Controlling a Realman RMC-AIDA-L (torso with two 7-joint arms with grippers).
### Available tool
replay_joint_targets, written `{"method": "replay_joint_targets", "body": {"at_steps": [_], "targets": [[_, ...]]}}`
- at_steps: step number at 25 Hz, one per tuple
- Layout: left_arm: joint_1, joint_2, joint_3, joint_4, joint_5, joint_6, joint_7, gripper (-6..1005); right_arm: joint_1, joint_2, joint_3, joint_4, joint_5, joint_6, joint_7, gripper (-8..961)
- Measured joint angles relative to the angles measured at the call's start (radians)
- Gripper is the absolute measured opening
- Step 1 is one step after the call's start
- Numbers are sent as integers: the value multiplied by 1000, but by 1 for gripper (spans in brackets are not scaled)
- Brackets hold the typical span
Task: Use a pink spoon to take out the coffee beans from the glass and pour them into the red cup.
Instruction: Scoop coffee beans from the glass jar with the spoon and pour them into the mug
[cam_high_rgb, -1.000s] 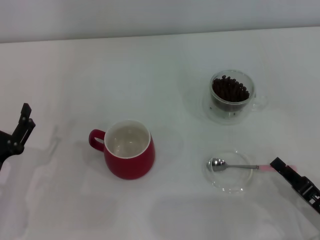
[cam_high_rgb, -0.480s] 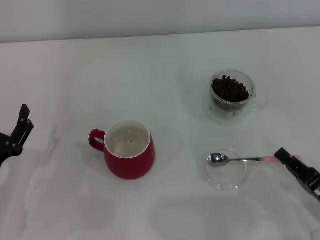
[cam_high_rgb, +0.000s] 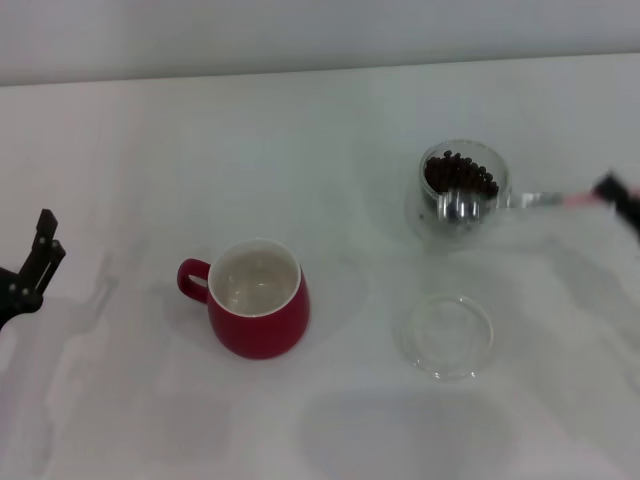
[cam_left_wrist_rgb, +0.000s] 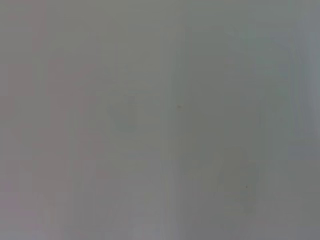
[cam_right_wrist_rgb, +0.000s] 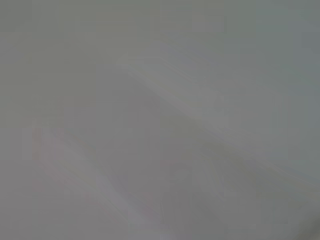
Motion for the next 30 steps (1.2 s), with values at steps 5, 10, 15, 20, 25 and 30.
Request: {"method": "replay_joint_targets", "body": {"at_steps": [5,10,15,20,25,30], "targets": [[-1,1,-2,-2,-4,0,0,862,73,-42,-22,-205,-26,85,-9,144],[1,1,-4,-4,-5,-1,0,862,182,-107,-29,-264,-75,132,-12,145],[3,1,-7,-7,-7,-1,0,862,205,-118,-36,-406,-185,287,-5,144],[4,1,-9,-10,-8,-7,0,862,192,-113,-31,-443,-258,341,-4,144],[4,1,-9,-11,-8,-8,0,862,163,-114,-30,-454,-262,356,-16,145],[3,3,-9,-11,-8,-8,0,862,138,-115,-30,-469,-271,360,-25,144]]}}
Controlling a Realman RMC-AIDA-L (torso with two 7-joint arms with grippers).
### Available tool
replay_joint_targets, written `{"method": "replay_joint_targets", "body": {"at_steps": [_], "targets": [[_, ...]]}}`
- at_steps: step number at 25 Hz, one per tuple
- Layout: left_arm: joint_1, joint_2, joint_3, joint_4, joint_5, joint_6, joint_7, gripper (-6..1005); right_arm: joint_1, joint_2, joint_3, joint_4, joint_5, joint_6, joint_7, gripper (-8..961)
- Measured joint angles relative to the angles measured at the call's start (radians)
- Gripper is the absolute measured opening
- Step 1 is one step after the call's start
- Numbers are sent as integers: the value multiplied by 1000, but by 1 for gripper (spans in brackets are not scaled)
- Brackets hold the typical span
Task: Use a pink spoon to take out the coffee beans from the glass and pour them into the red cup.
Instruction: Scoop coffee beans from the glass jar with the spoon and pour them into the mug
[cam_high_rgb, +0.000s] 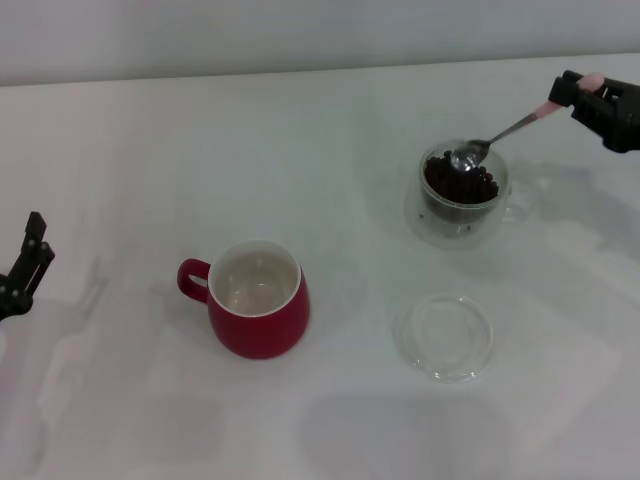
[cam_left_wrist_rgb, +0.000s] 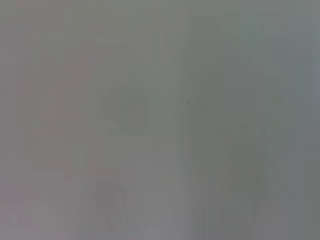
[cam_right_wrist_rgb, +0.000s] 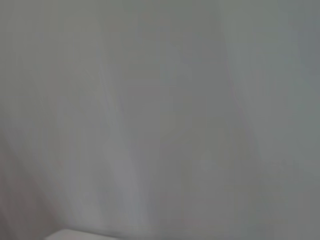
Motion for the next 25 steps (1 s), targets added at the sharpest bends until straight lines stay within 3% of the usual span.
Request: {"method": "replay_joint_targets", "body": {"at_steps": [9,17,25], "targets": [[1,-1,2,0,0,-2,0,861,-21,45,0,-61,-52,40,-34,145],[-1,-1,1,0,0,-2,0,861,-20,52,-6,-65,-78,70,-19,144],[-5,-1,3,0,0,-1,0,861,-5,46,-8,-67,-148,131,117,144]]}}
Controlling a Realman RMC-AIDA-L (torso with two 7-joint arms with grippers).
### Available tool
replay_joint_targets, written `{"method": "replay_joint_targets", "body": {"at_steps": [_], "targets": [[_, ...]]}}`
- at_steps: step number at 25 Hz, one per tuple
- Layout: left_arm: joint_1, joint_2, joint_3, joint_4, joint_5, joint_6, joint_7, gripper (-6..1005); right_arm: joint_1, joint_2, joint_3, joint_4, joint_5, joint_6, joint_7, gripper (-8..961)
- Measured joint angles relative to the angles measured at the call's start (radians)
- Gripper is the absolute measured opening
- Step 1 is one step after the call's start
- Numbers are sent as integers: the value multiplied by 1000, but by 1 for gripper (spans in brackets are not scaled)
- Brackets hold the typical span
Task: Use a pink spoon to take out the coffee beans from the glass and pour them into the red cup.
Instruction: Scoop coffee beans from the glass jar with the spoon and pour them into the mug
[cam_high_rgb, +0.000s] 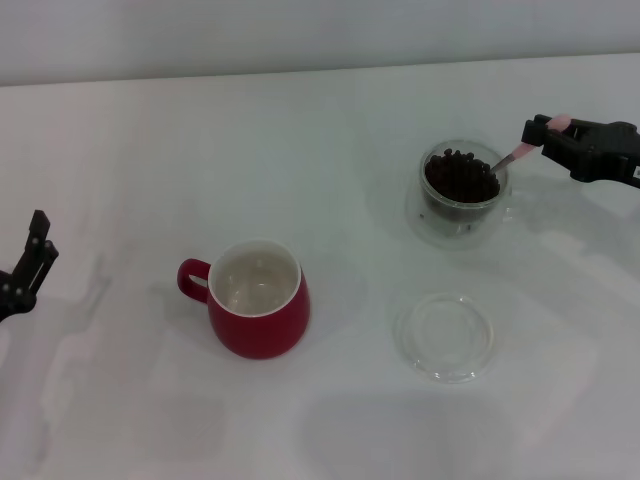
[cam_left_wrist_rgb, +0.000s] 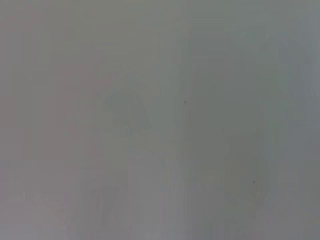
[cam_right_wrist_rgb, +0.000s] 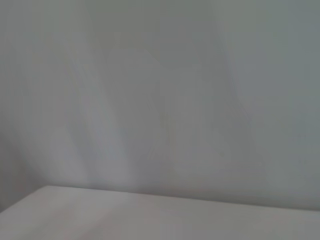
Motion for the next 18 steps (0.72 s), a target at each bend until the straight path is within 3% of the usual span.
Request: {"method": "replay_joint_targets", "body": {"at_steps": [11,18], "targets": [[3,0,1,0,0,0,0,861,30,-17,-1,-2,-30,18,241,145],[3,2,-1,0,0,0,0,862,34,-14,-1,-4,-45,55,308,145]]}}
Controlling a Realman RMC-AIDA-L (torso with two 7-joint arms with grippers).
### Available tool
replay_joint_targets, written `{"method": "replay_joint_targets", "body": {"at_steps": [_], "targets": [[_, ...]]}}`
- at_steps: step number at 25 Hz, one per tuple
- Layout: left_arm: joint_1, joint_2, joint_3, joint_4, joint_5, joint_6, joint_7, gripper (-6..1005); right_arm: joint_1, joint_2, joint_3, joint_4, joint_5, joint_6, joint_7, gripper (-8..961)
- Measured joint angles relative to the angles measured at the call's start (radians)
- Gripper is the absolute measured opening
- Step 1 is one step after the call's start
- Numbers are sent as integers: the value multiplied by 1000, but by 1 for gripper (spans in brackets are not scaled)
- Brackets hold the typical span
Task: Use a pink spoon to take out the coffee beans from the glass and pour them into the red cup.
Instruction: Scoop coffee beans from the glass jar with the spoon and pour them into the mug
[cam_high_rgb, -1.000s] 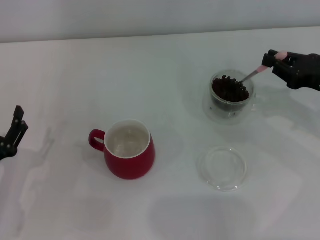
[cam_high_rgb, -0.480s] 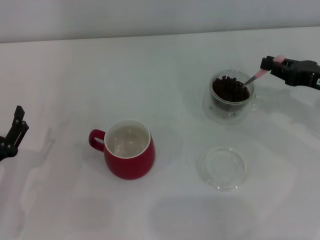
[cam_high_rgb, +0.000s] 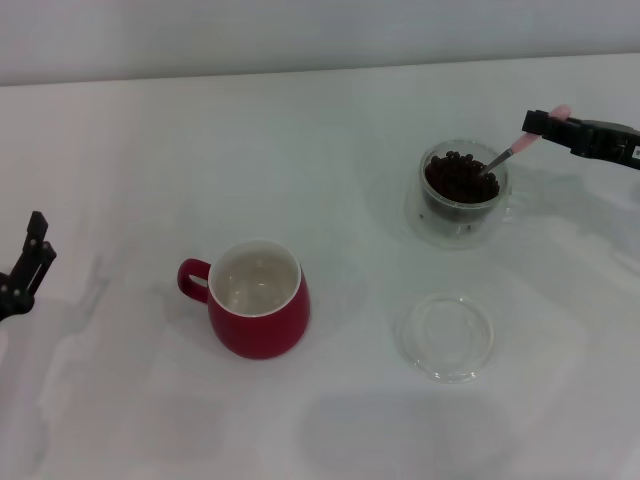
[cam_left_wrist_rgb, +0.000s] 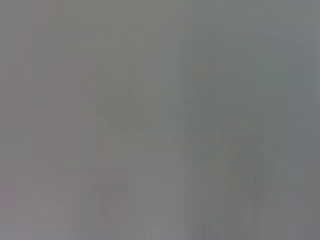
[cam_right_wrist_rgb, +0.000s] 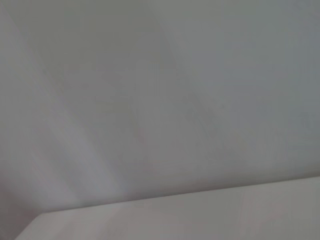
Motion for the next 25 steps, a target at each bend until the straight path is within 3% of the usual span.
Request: {"method": "replay_joint_targets", "body": {"at_steps": [25], "targets": [[3,0,-1,-2,0,4,3,861,0,-2,32,14,3,18,249,145]]}}
